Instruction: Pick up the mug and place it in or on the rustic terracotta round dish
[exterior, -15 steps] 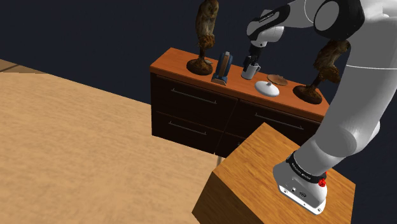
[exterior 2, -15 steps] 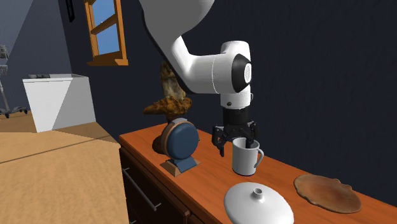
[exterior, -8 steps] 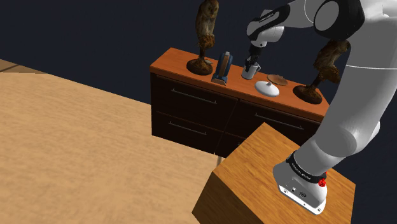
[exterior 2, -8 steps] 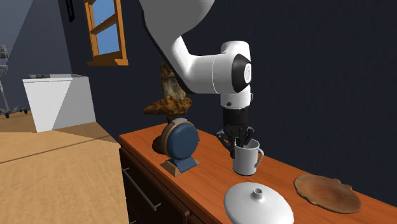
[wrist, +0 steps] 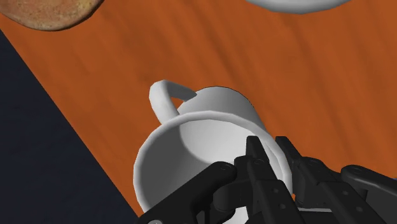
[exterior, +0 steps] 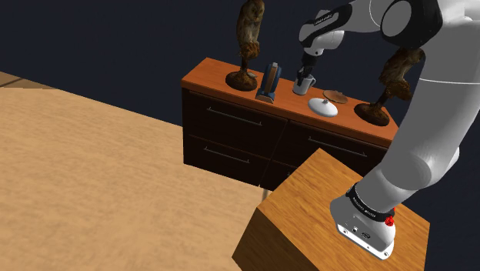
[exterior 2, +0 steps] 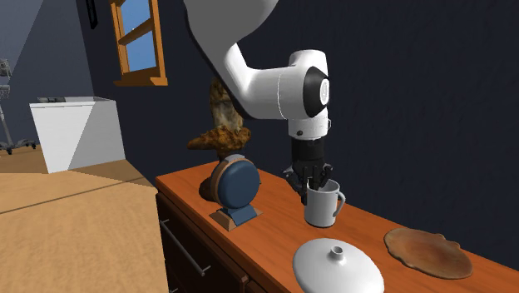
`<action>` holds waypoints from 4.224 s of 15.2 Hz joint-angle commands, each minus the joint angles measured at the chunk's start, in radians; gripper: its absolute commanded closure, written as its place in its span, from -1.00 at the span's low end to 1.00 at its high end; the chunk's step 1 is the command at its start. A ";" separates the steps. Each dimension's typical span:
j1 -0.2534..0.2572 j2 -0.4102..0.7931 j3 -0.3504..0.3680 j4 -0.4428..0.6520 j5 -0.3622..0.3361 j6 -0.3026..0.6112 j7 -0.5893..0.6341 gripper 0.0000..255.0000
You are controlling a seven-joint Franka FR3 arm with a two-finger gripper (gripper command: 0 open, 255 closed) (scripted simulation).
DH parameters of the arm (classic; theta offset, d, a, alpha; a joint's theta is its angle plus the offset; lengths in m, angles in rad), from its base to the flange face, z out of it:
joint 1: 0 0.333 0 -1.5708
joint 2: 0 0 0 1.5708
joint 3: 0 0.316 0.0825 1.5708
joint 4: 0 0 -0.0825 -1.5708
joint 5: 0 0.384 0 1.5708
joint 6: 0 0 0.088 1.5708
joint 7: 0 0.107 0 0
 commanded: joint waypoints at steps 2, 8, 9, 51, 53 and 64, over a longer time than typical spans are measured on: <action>0.003 -0.016 -0.004 0.015 -0.008 -0.030 0.004 1.00; 0.007 -0.048 -0.011 0.055 -0.024 -0.099 0.012 1.00; 0.008 -0.053 -0.012 0.063 -0.026 -0.111 0.013 1.00; -0.260 -0.047 -0.136 0.009 0.044 -0.057 -0.412 1.00; -0.262 -0.036 -0.133 -0.004 0.052 -0.034 -0.416 1.00; -0.263 -0.032 -0.132 -0.008 0.055 -0.026 -0.418 -1.00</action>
